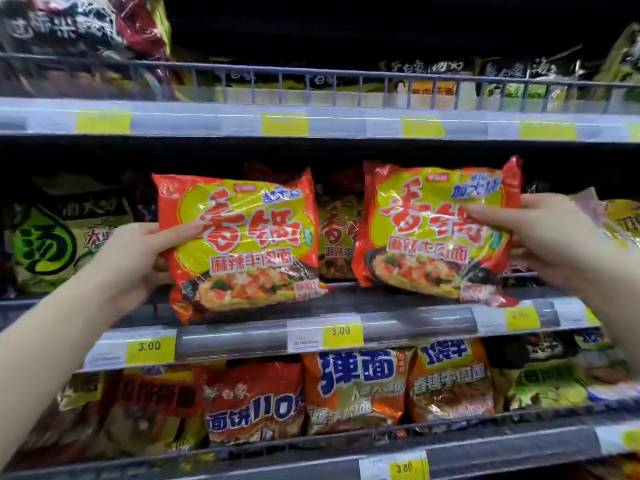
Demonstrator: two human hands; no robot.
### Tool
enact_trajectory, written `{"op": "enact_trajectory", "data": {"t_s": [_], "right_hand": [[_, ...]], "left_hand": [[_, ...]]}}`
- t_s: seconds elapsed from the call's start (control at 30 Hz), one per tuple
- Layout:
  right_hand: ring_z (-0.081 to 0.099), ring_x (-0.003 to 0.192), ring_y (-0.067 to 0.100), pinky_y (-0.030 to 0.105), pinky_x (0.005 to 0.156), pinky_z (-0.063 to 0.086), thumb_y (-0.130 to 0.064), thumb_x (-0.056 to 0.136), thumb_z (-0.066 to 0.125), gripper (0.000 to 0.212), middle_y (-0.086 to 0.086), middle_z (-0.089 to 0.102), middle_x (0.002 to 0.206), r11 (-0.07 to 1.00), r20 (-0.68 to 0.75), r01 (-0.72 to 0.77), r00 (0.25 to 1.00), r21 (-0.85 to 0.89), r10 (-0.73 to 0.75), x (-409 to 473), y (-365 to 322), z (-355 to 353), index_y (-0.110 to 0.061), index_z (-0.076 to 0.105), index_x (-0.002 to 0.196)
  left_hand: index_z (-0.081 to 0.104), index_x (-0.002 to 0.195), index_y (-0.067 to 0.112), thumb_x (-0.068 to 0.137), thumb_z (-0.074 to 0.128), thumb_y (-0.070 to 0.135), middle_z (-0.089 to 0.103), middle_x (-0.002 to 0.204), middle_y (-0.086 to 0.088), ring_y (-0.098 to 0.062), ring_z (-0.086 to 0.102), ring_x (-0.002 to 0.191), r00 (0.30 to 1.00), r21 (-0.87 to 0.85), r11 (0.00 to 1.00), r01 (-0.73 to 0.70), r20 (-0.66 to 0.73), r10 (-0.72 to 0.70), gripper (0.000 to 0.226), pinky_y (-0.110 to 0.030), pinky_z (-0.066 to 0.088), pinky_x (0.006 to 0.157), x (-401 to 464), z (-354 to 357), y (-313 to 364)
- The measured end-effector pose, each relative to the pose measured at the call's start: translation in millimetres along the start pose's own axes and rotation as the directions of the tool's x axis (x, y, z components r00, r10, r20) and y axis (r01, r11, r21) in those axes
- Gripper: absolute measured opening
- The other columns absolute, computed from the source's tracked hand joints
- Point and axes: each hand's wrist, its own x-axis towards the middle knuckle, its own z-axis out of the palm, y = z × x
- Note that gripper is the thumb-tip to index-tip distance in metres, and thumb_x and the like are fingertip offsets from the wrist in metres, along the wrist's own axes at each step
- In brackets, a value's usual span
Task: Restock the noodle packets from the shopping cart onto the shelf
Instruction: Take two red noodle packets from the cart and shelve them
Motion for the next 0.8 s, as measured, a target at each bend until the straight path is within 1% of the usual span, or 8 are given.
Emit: {"op": "enact_trajectory", "data": {"t_s": [0.17, 0.27, 0.37, 0.5, 0.6, 0.63, 0.7, 0.8], "right_hand": [[0.066, 0.056, 0.011, 0.022, 0.052, 0.056, -0.016, 0.080, 0.073, 0.008, 0.005, 0.069, 0.078, 0.988, -0.016, 0.074, 0.997, -0.139, -0.077, 28, -5, 41, -0.012, 0.067, 0.082], [0.060, 0.050, 0.008, 0.015, 0.039, 0.049, -0.020, 0.081, 0.074, 0.014, 0.002, 0.064, 0.071, 0.965, -0.017, 0.083, 0.996, -0.249, -0.090, 42, 0, 63, -0.015, 0.063, 0.074], [0.058, 0.055, 0.011, 0.023, 0.051, 0.048, -0.022, 0.081, 0.074, 0.023, 0.004, 0.062, 0.073, 0.937, -0.030, 0.101, 0.993, -0.335, -0.117, 53, 5, 79, -0.018, 0.056, 0.067], [0.061, 0.075, 0.027, 0.033, 0.068, 0.049, -0.030, 0.079, 0.075, 0.032, 0.010, 0.062, 0.084, 0.886, -0.023, 0.079, 0.995, -0.457, -0.101, 62, 10, 96, -0.016, 0.050, 0.065], [0.056, 0.066, 0.026, 0.030, 0.060, 0.042, -0.030, 0.080, 0.075, 0.038, 0.006, 0.055, 0.072, 0.865, -0.022, 0.046, 0.998, -0.500, -0.066, 66, 12, 104, -0.015, 0.043, 0.065], [0.053, 0.064, 0.024, 0.029, 0.058, 0.041, -0.030, 0.081, 0.074, 0.038, 0.005, 0.053, 0.070, 0.861, -0.023, 0.036, 0.998, -0.507, -0.055, 68, 13, 105, -0.013, 0.043, 0.067], [0.055, 0.073, 0.026, 0.031, 0.064, 0.044, -0.029, 0.081, 0.074, 0.033, 0.011, 0.058, 0.084, 0.853, -0.028, 0.020, 0.999, -0.522, -0.040, 71, 14, 105, -0.006, 0.050, 0.084], [0.056, 0.095, 0.031, 0.029, 0.073, 0.038, -0.028, 0.084, 0.071, 0.049, 0.019, 0.058, 0.112, 0.810, -0.033, 0.013, 0.999, -0.586, -0.040, 74, 16, 105, 0.000, 0.050, 0.119]], "left_hand": [[0.068, 0.089, 0.010, 0.020, 0.088, 0.053, 0.075, 0.085, -0.009, -0.017, 0.072, 0.067, 0.999, 0.012, 1.000, -0.011, -0.038, 0.011, 0.084, -0.038, 0.060, 0.069, -6, -18, 4], [0.068, 0.091, 0.010, 0.011, 0.087, 0.057, 0.075, 0.082, -0.006, -0.018, 0.072, 0.068, 0.998, 0.019, 1.000, -0.016, -0.053, 0.017, 0.095, -0.034, 0.060, 0.065, -11, -20, 4], [0.067, 0.090, 0.010, 0.012, 0.087, 0.058, 0.075, 0.079, -0.004, -0.016, 0.072, 0.066, 0.998, 0.027, 0.999, -0.037, -0.040, 0.038, 0.094, -0.025, 0.056, 0.052, -15, -20, 5], [0.068, 0.090, 0.011, 0.013, 0.087, 0.058, 0.076, 0.081, -0.003, -0.016, 0.072, 0.069, 0.997, 0.024, 0.997, -0.068, -0.047, 0.069, 0.092, -0.024, 0.055, 0.053, -17, -21, 9], [0.068, 0.091, 0.012, 0.024, 0.086, 0.054, 0.076, 0.086, -0.005, -0.017, 0.072, 0.071, 0.996, 0.038, 0.996, -0.079, -0.035, 0.081, 0.082, -0.027, 0.057, 0.059, -17, -20, 12], [0.068, 0.092, 0.012, 0.026, 0.086, 0.053, 0.075, 0.087, -0.006, -0.017, 0.072, 0.072, 0.995, 0.041, 0.995, -0.088, -0.035, 0.090, 0.079, -0.029, 0.057, 0.063, -18, -20, 14], [0.067, 0.093, 0.011, 0.027, 0.086, 0.055, 0.076, 0.086, -0.004, -0.018, 0.073, 0.074, 0.994, 0.060, 0.993, -0.100, -0.037, 0.102, 0.081, -0.032, 0.056, 0.067, -19, -18, 15], [0.066, 0.095, 0.009, 0.052, 0.077, 0.043, 0.076, 0.081, -0.003, -0.019, 0.072, 0.074, 0.994, 0.058, 0.993, -0.099, -0.041, 0.102, 0.056, -0.035, 0.053, 0.071, -20, -12, 17]]}}
